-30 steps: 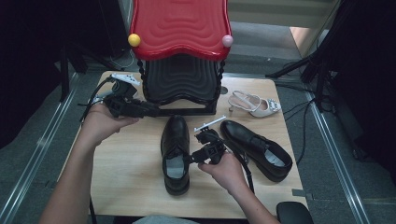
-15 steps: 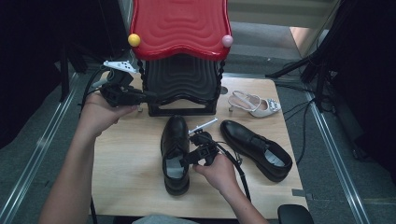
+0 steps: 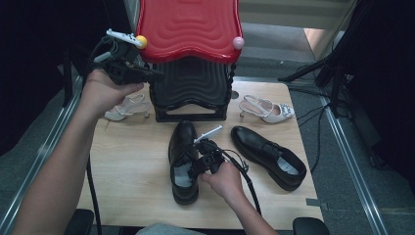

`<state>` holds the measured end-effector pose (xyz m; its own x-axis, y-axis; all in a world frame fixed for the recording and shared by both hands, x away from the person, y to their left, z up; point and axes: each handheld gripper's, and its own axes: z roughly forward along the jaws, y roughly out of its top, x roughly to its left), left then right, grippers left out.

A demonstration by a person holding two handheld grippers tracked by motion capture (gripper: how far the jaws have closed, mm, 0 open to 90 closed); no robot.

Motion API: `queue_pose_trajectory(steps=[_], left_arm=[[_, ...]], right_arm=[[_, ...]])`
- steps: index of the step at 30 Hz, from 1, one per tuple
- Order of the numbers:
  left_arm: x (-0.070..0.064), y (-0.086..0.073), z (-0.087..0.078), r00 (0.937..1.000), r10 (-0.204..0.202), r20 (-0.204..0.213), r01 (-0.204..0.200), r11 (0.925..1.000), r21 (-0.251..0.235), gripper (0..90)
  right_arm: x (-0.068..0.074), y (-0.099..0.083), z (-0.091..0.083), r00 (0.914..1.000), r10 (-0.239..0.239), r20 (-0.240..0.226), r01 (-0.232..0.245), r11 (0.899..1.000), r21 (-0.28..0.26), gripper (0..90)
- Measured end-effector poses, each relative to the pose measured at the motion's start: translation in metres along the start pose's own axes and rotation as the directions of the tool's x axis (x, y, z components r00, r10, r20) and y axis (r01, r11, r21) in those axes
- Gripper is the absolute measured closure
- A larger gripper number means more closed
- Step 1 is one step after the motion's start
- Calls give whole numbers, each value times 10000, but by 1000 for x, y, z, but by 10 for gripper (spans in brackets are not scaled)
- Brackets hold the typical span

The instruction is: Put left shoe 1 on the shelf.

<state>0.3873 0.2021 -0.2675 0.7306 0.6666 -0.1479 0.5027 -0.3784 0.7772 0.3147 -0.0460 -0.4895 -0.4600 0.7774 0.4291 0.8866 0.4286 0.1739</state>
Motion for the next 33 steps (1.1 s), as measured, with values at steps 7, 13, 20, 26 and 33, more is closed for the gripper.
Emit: queue_pose_trajectory(steps=[7,13,20,26,33], left_arm=[[7,28,-8,9993,-56,-383,44,9995,-309,869],[12,45,-5,9949,4,-1007,-33,9996,-284,899],[22,47,0,9918,-246,-1253,178,9983,-550,900],[28,49,5,9881,-426,-1475,373,9986,-384,900],[29,49,8,9864,-349,-1608,316,9992,-230,900]], right_arm=[[-2,1,0,10000,0,-46,0,10000,54,690],[-4,3,-1,9999,18,-128,-16,9999,141,708],[-6,5,-2,9996,81,-263,-76,9997,227,714],[-6,8,-2,9997,93,-208,-84,9990,449,750],[-10,10,-5,9998,179,-30,-177,9986,504,827]])
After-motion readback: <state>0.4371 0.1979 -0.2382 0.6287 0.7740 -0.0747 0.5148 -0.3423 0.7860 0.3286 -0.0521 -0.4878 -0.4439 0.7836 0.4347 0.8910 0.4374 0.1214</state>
